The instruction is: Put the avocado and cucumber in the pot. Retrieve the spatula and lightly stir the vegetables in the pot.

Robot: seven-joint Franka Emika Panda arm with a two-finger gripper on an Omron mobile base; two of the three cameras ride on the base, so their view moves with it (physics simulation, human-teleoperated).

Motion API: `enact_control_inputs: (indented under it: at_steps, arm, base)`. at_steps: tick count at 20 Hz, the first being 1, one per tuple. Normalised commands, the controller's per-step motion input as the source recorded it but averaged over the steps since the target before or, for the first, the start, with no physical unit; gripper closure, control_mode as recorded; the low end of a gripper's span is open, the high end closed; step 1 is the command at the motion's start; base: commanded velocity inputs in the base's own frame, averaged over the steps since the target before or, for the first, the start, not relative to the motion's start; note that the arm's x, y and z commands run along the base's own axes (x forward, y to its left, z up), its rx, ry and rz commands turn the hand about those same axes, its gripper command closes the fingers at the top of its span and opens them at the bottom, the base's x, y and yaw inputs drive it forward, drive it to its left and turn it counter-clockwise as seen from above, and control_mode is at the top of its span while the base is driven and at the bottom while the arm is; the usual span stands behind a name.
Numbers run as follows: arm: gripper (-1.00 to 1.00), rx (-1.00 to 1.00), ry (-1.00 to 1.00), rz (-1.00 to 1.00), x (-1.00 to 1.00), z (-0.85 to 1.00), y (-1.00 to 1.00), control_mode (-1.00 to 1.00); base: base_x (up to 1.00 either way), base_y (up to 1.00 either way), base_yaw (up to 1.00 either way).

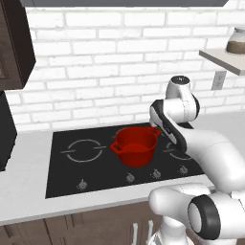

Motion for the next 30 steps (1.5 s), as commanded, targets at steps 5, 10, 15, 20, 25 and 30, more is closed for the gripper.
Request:
enact_control_inputs:
  at_steps: [5,10,15,20,25,30]
  arm:
    - [1.0,0.01,0.07,0.11,0.0,0.0,0.84,-1.0]
    - [1.0,0.0,0.12,0.02,0.02,-0.34,0.51,-1.0]
    - [1.0,0.01,0.04,0.0,0.04,-0.54,0.13,-1.0]
    - [1.0,0.0,0.0,0.0,0.0,-0.56,0.05,-1.0]
    - [1.0,0.0,0.0,0.0,0.0,-0.32,0.06,-1.0]
    - [-1.0,0.0,0.0,0.0,0.0,-0.05,0.17,-1.0]
  base:
    - [0.0,0.0,0.0]
    - [0.0,0.0,0.0]
    - [0.0,0.0,0.0]
    - [0.0,0.0,0.0]
    - [0.0,0.0,0.0]
    - [0.0,0.0,0.0]
